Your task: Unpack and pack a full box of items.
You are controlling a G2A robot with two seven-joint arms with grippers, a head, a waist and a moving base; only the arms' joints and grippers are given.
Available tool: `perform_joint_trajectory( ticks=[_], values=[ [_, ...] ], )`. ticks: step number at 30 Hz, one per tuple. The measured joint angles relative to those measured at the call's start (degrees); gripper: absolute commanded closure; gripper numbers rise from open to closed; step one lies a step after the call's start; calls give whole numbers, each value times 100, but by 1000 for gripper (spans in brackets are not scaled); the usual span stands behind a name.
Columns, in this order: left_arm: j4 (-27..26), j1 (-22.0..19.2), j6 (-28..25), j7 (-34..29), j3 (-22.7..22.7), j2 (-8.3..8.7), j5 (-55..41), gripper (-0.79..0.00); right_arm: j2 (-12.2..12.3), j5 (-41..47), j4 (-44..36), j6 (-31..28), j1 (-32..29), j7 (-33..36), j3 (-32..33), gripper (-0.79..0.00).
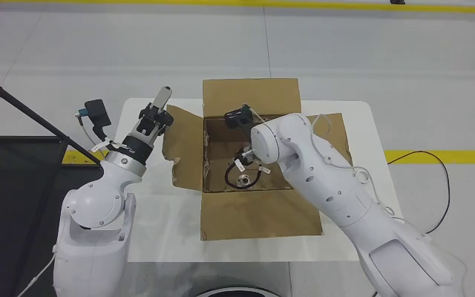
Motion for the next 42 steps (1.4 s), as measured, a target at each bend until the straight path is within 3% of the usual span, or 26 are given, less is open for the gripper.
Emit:
perform_joint_trajectory(
  ticks=[7, 14, 19, 20, 29, 32, 42],
  values=[
    [0, 0, 0, 0, 0, 0, 0, -785, -36, -2, 206, -15, -107, -171, -81, -785],
    [0, 0, 0, 0, 0, 0, 0, -785, -245, 706, 943, -103, -103, -574, -115, -785],
    [0, 0, 0, 0, 0, 0, 0, -785, -369, 960, 1388, -101, -2, -626, -177, -659],
    [0, 0, 0, 0, 0, 0, 0, -785, -398, 992, 1494, -140, 29, -602, -209, -594],
    [0, 0, 0, 0, 0, 0, 0, -785, -618, 1093, 2257, -194, 220, -509, -450, -551],
    [0, 0, 0, 0, 0, 0, 0, -785, -682, 1119, 2468, -240, 240, -523, -511, -391],
    [0, 0, 0, 0, 0, 0, 0, -785, -852, 1229, 2998, -367, 273, -625, -590, -320]
  ],
)
